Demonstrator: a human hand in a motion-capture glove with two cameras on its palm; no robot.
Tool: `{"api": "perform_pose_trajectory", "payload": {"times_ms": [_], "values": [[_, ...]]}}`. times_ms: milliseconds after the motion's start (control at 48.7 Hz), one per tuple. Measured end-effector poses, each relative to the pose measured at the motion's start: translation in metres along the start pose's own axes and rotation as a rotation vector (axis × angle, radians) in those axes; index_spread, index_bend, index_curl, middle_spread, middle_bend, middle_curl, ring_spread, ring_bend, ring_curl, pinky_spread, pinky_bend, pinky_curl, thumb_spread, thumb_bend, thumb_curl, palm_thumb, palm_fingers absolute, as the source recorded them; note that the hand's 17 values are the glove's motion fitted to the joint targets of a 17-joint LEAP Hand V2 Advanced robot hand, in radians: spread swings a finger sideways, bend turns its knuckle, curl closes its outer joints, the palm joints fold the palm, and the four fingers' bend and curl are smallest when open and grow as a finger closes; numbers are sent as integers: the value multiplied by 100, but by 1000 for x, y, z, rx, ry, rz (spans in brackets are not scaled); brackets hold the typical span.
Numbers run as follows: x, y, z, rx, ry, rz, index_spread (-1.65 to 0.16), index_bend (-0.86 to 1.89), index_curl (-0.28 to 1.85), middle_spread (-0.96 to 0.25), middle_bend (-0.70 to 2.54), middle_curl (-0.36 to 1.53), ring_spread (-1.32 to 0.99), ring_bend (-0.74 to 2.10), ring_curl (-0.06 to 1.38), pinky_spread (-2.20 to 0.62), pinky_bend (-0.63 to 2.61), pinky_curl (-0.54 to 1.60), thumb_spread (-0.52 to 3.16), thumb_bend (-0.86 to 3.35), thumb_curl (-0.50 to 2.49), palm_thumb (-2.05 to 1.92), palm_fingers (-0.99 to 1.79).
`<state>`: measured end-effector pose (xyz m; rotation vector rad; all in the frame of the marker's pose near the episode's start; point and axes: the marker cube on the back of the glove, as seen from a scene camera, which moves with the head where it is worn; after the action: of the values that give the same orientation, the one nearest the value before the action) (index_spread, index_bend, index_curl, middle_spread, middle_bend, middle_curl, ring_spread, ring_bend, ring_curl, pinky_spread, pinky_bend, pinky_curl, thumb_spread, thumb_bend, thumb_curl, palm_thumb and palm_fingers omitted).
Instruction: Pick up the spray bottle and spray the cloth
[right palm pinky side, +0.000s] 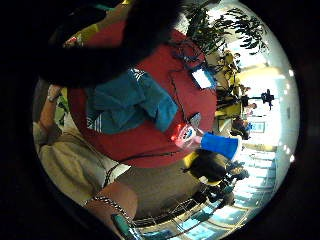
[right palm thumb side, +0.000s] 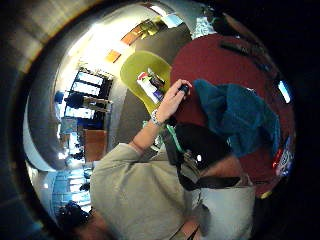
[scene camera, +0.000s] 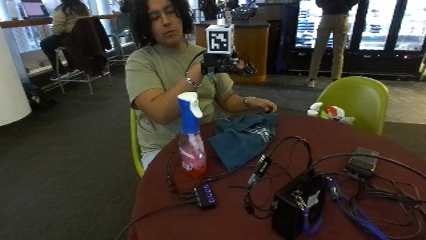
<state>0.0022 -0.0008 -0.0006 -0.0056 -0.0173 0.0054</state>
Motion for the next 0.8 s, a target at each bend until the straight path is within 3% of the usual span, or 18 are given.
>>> {"api": "perform_pose_trajectory", "payload": {"times_ms": [82, 164, 246, 308, 431, 554, 657, 800], "values": [[4, 0, 2, -7, 15, -2, -27, 25, 13, 2, 23, 9, -2, 28, 11, 14, 31, 12, 62, 23, 10, 40, 45], [21, 2, 4, -18, 125, -158, -32, 23, 18, 2, 22, 13, -2, 28, 14, 17, 31, 16, 80, 22, 13, 42, 44], [14, 4, 4, -17, 68, -118, -35, 21, 21, 2, 21, 16, -3, 27, 16, 18, 30, 18, 91, 20, 16, 43, 43], [15, 8, 6, -13, 104, -174, -36, 20, 22, 2, 20, 18, -3, 26, 17, 19, 29, 20, 97, 18, 17, 44, 43], [5, 11, 2, 1, -21, -19, -38, 18, 25, 2, 19, 20, -3, 25, 19, 20, 27, 22, 104, 14, 20, 46, 43], [29, 27, 0, 26, 132, -176, -39, 18, 27, 2, 18, 22, -3, 25, 21, 21, 27, 25, 109, 10, 22, 46, 42], [32, 40, -8, 41, 36, 0, -39, 17, 28, 2, 18, 24, -3, 25, 22, 21, 25, 26, 111, 7, 24, 48, 41], [58, 64, -13, 42, 17, 59, -39, 17, 29, 2, 18, 25, -4, 25, 24, 21, 23, 27, 113, 3, 26, 49, 40]]}}
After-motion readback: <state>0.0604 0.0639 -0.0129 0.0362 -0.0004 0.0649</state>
